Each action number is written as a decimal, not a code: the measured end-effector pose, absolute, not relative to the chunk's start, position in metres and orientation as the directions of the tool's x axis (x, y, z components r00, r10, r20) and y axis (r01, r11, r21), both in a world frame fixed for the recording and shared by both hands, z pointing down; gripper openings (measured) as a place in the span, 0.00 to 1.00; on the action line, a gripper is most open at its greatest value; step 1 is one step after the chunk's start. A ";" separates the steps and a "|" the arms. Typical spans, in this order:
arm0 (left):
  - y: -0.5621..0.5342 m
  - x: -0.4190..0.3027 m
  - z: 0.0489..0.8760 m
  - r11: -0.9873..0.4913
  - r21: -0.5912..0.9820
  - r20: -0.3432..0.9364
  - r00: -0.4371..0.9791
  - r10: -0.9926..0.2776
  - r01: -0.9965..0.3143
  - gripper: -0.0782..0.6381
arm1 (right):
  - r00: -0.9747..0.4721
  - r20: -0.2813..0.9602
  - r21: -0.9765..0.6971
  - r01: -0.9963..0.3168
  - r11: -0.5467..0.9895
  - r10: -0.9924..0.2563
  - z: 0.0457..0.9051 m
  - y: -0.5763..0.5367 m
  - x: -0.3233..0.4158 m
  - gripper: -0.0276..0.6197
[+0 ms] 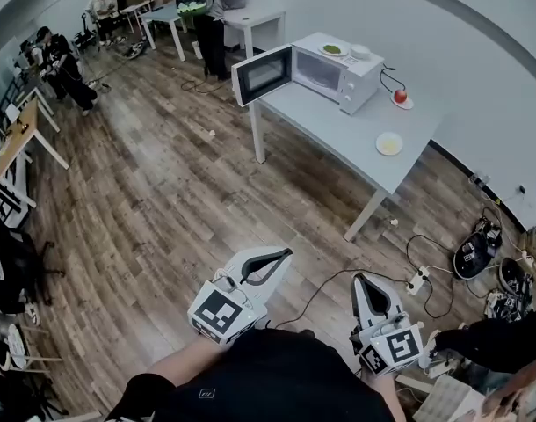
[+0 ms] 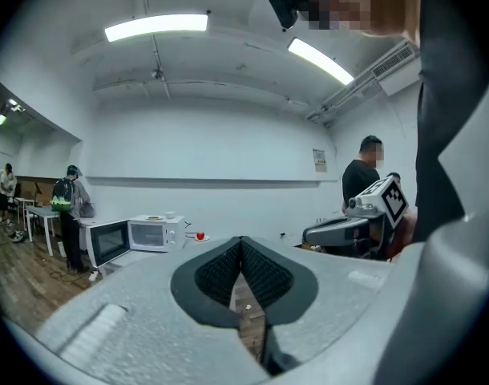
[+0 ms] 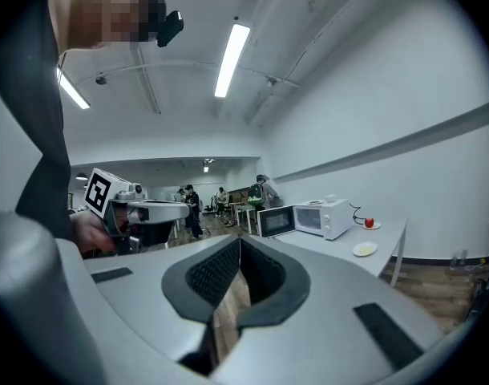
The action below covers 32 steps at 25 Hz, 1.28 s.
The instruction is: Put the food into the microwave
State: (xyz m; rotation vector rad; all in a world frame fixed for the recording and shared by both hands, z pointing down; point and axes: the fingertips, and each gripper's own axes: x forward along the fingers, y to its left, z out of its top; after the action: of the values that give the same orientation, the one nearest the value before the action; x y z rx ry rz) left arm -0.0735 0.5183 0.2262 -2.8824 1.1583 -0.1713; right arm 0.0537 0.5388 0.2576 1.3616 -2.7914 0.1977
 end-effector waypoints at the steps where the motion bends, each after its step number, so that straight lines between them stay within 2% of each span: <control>1: 0.519 -0.065 0.227 -0.724 -0.068 0.093 0.718 -0.690 -0.687 0.12 | -0.612 0.081 -0.097 -0.791 0.604 -0.787 0.258 0.539 0.064 0.07; 8: 0.515 -0.010 0.239 -0.713 -0.064 0.112 0.705 -0.700 -0.698 0.12 | -0.581 0.100 -0.036 -0.813 0.581 -0.808 0.266 0.538 0.132 0.07; 14: 0.491 0.017 0.241 -0.716 -0.094 0.115 0.707 -0.698 -0.691 0.12 | -0.572 0.118 -0.040 -0.819 0.572 -0.812 0.273 0.510 0.153 0.07; 32: 0.272 -0.028 0.235 -0.716 -0.120 0.084 0.712 -0.698 -0.688 0.12 | -0.509 0.207 0.071 -0.844 0.532 -0.835 0.276 0.300 0.118 0.07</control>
State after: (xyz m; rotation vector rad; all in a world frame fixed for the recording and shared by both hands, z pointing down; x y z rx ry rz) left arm -0.0275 0.2724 0.2348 -2.8319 1.1481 -0.1883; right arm 0.1181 0.2998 0.2757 1.4223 -2.5542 0.0578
